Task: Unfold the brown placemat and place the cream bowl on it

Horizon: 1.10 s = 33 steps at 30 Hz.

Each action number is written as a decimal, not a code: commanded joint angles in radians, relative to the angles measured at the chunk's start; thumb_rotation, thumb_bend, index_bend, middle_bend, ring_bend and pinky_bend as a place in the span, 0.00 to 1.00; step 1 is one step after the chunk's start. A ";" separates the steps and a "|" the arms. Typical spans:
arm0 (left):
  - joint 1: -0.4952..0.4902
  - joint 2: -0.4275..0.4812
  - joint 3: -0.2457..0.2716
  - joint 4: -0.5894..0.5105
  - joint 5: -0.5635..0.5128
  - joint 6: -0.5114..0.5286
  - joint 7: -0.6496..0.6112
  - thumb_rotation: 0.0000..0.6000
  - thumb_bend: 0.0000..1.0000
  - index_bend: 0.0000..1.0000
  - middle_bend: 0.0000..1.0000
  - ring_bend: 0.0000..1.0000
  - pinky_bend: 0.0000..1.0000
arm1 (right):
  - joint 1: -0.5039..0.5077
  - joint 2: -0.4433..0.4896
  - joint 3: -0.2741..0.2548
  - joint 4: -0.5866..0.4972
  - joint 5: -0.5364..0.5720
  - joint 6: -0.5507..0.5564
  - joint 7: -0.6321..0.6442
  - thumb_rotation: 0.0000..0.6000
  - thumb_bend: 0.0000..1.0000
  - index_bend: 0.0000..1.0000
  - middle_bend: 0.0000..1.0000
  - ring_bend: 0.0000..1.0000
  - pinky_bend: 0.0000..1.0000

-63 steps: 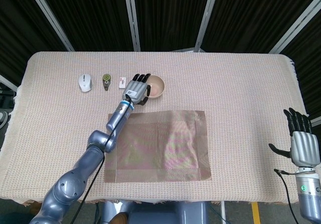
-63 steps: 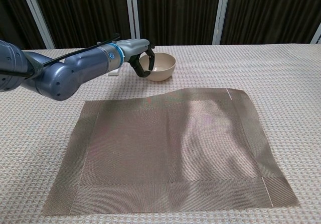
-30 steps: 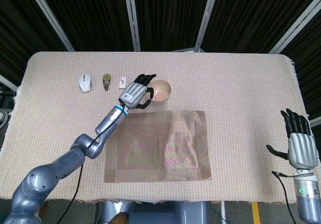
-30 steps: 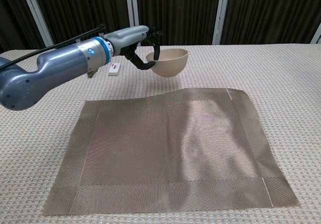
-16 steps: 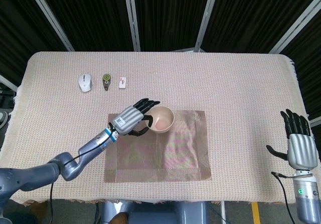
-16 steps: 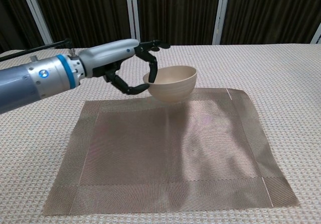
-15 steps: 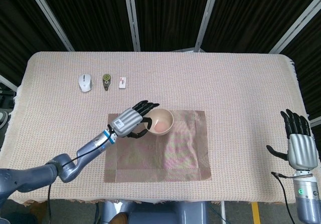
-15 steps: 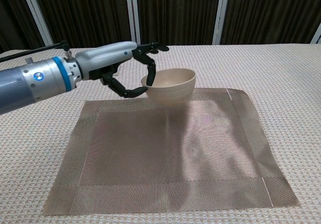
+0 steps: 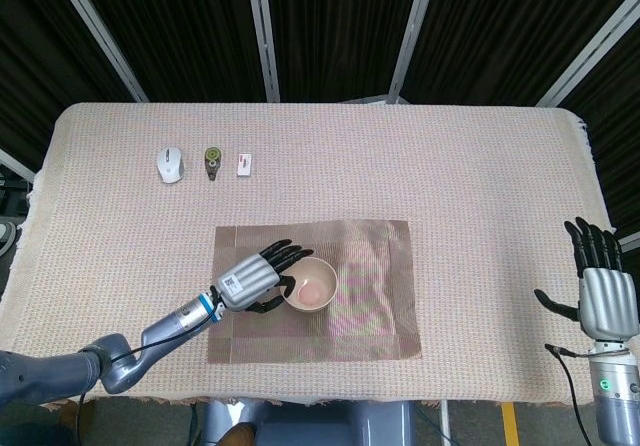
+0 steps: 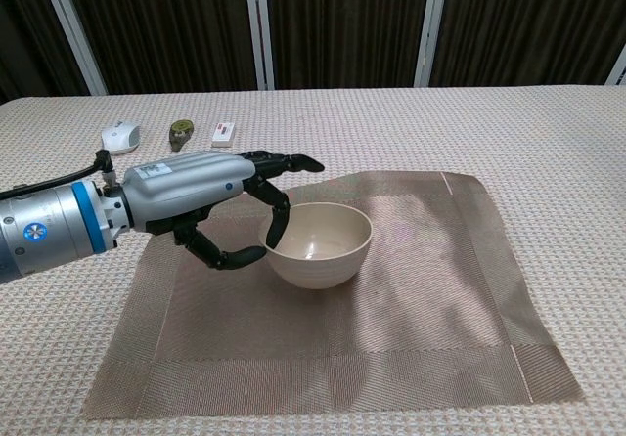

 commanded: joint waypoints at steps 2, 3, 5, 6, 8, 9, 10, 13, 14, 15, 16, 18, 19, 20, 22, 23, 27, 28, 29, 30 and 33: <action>0.015 -0.013 -0.005 0.008 -0.011 -0.010 0.039 1.00 0.37 0.66 0.00 0.00 0.00 | -0.002 0.003 0.001 0.001 0.001 0.001 0.008 1.00 0.00 0.00 0.00 0.00 0.00; 0.018 -0.014 -0.006 0.005 -0.017 -0.016 0.043 1.00 0.35 0.62 0.00 0.00 0.00 | -0.002 0.004 0.001 0.001 0.000 0.002 0.009 1.00 0.00 0.00 0.00 0.00 0.00; 0.026 -0.010 -0.012 -0.008 -0.026 -0.016 0.051 1.00 0.20 0.41 0.00 0.00 0.00 | -0.004 0.006 0.002 0.000 -0.001 0.005 0.012 1.00 0.00 0.00 0.00 0.00 0.00; 0.029 -0.007 -0.014 -0.014 -0.027 -0.012 0.052 1.00 0.14 0.33 0.00 0.00 0.00 | -0.005 0.007 0.002 -0.002 -0.002 0.007 0.013 1.00 0.00 0.00 0.00 0.00 0.00; 0.038 0.006 -0.019 -0.031 -0.028 0.000 0.051 1.00 0.01 0.12 0.00 0.00 0.00 | -0.007 0.009 0.001 -0.005 -0.005 0.012 0.016 1.00 0.00 0.00 0.00 0.00 0.00; 0.042 0.016 -0.021 -0.044 -0.028 0.007 0.047 1.00 0.00 0.08 0.00 0.00 0.00 | -0.009 0.011 0.001 -0.007 -0.007 0.013 0.018 1.00 0.00 0.00 0.00 0.00 0.00; 0.046 0.025 -0.023 -0.052 -0.028 0.014 0.046 1.00 0.00 0.04 0.00 0.00 0.00 | -0.009 0.012 0.001 -0.008 -0.008 0.015 0.019 1.00 0.00 0.00 0.00 0.00 0.00; 0.066 0.059 -0.039 -0.077 -0.039 0.046 0.050 1.00 0.00 0.01 0.00 0.00 0.00 | -0.012 0.015 -0.001 -0.013 -0.015 0.020 0.023 1.00 0.00 0.00 0.00 0.00 0.00; 0.072 0.068 -0.043 -0.084 -0.042 0.054 0.052 1.00 0.00 0.00 0.00 0.00 0.00 | -0.012 0.016 -0.001 -0.014 -0.017 0.022 0.023 1.00 0.00 0.00 0.00 0.00 0.00; 0.081 0.080 -0.048 -0.091 -0.048 0.065 0.054 1.00 0.00 0.00 0.00 0.00 0.00 | -0.013 0.017 -0.002 -0.015 -0.020 0.025 0.023 1.00 0.00 0.00 0.00 0.00 0.00; 0.096 0.100 -0.058 -0.102 -0.060 0.086 0.060 1.00 0.00 0.00 0.00 0.00 0.00 | -0.014 0.018 -0.002 -0.016 -0.024 0.029 0.024 1.00 0.00 0.00 0.00 0.00 0.00; 0.120 0.127 -0.069 -0.117 -0.076 0.116 0.073 1.00 0.00 0.00 0.00 0.00 0.00 | -0.016 0.019 -0.003 -0.017 -0.029 0.034 0.027 1.00 0.00 0.00 0.00 0.00 0.00; 0.133 0.142 -0.074 -0.125 -0.086 0.130 0.080 1.00 0.00 0.00 0.00 0.00 0.00 | -0.016 0.020 -0.003 -0.018 -0.031 0.036 0.027 1.00 0.00 0.00 0.00 0.00 0.00; 0.159 0.165 -0.080 -0.135 -0.104 0.155 0.088 1.00 0.00 0.00 0.00 0.00 0.00 | -0.017 0.021 -0.003 -0.018 -0.035 0.041 0.025 1.00 0.00 0.00 0.00 0.00 0.00; 0.187 0.191 -0.080 -0.153 -0.119 0.181 0.094 1.00 0.00 0.00 0.00 0.00 0.00 | -0.018 0.021 -0.002 -0.019 -0.036 0.045 0.022 1.00 0.00 0.00 0.00 0.00 0.00; 0.207 0.207 -0.079 -0.163 -0.130 0.197 0.098 1.00 0.00 0.00 0.00 0.00 0.00 | -0.019 0.021 -0.001 -0.020 -0.036 0.048 0.019 1.00 0.00 0.00 0.00 0.00 0.00; 0.344 0.290 -0.057 -0.222 -0.191 0.319 0.167 1.00 0.00 0.00 0.00 0.00 0.00 | -0.020 0.024 -0.003 -0.027 -0.040 0.051 0.003 1.00 0.00 0.00 0.00 0.00 0.00; 0.366 0.303 -0.053 -0.237 -0.196 0.338 0.189 1.00 0.00 0.00 0.00 0.00 0.00 | -0.020 0.024 -0.004 -0.028 -0.041 0.051 0.001 1.00 0.00 0.00 0.00 0.00 0.00; 0.388 0.319 -0.044 -0.252 -0.201 0.353 0.209 1.00 0.00 0.00 0.00 0.00 0.00 | -0.021 0.025 -0.005 -0.029 -0.043 0.051 -0.002 1.00 0.00 0.00 0.00 0.00 0.00; 0.408 0.336 -0.037 -0.268 -0.208 0.364 0.226 1.00 0.00 0.00 0.00 0.00 0.00 | -0.021 0.026 -0.006 -0.031 -0.043 0.051 -0.003 1.00 0.00 0.00 0.00 0.00 0.00; 0.463 0.384 -0.016 -0.320 -0.233 0.387 0.265 1.00 0.00 0.00 0.00 0.00 0.00 | -0.023 0.033 -0.011 -0.044 -0.046 0.048 -0.008 1.00 0.00 0.00 0.00 0.00 0.00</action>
